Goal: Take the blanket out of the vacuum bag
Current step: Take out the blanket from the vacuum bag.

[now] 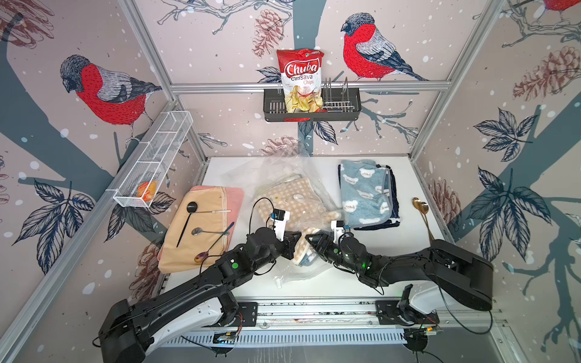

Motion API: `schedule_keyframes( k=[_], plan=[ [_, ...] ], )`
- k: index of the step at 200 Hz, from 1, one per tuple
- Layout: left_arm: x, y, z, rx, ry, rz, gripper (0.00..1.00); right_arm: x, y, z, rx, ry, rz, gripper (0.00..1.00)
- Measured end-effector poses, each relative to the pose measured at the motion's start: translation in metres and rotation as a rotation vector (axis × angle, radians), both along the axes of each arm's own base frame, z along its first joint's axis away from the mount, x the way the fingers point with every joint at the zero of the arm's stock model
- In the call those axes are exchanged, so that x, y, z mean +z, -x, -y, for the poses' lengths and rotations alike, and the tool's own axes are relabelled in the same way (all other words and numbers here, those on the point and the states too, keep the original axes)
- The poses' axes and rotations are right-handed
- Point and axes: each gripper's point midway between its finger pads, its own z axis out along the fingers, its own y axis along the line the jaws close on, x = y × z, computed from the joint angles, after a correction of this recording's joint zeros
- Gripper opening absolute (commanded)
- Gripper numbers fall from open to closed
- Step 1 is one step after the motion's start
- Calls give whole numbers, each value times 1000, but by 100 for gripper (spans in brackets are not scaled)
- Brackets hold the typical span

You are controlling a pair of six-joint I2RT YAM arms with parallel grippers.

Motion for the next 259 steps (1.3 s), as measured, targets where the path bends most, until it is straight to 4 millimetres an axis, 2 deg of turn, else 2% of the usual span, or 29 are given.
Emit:
schedule_keyframes(
  k=[25, 52, 60, 73, 88, 112, 141, 151, 164, 181, 230, 259],
  plan=[
    [-2, 0, 1, -3, -3, -5, 0, 4, -4, -3, -12, -2, 6, 66],
    [-2, 0, 1, -2, -2, -6, 0, 6, -16, -6, -31, -2, 10, 64],
    [-2, 0, 1, -2, -2, -6, 0, 6, -19, -8, -37, 2, 10, 58],
    [-1, 0, 1, -1, -2, -7, 0, 10, -23, -14, -37, 3, 28, 33],
    [3, -1, 1, -1, 4, -2, 0, 20, -29, -21, -38, -12, 45, 18],
    [7, -1, 1, 2, 10, 8, 0, 39, -35, -28, -33, -31, 82, 10],
    [13, -2, 1, 4, 20, 18, 0, 60, -32, -32, -17, -53, 124, 9],
    [13, -2, 1, 4, 19, 17, 0, 62, -30, -32, -13, -54, 125, 13],
    [13, -2, 1, 4, 18, 17, 0, 59, -28, -31, -10, -49, 121, 33],
    [11, -2, 1, 3, 13, 13, 0, 50, -25, -27, -9, -31, 108, 51],
    [10, -2, 2, 2, 4, 9, 0, 15, -14, -9, -12, 20, 45, 63],
    [10, -1, 1, 2, 4, 8, 0, 5, -10, -2, -17, 25, 16, 66]
  ],
)
